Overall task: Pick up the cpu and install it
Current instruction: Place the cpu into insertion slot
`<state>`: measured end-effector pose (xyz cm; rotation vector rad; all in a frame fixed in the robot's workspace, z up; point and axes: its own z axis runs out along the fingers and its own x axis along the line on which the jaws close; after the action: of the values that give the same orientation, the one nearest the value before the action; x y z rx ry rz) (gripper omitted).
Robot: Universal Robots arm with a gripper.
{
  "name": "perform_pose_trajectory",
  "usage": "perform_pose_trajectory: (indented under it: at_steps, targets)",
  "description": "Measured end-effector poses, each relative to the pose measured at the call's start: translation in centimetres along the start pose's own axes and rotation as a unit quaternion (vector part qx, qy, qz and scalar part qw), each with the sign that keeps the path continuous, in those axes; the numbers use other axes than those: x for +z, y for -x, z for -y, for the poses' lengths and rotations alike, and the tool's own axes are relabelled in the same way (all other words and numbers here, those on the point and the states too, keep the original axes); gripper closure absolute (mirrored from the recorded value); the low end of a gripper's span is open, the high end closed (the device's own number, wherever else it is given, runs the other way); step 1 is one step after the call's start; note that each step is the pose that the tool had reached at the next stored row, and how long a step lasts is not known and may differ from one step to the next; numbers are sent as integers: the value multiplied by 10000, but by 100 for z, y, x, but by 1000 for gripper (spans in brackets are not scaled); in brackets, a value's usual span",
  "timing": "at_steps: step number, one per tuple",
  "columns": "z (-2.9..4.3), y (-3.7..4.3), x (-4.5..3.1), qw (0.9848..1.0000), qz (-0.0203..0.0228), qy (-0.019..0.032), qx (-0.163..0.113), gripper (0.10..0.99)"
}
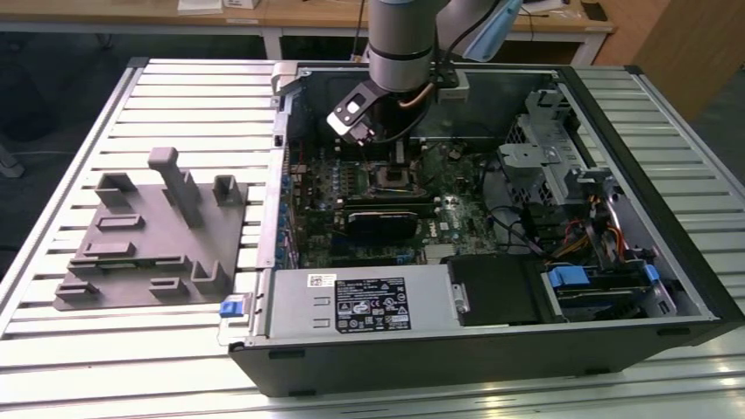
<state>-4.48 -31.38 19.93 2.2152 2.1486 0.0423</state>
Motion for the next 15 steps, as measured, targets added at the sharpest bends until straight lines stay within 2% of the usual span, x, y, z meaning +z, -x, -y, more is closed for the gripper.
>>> perform_pose_trajectory:
  at_steps: [2,8,15]
  targets:
    - [-2,-2,-12,10000,-6,3,1,980]
    - [-7,2,-116,10000,1,-1,0,980]
    - [-18,6,-301,10000,0,0,0,980]
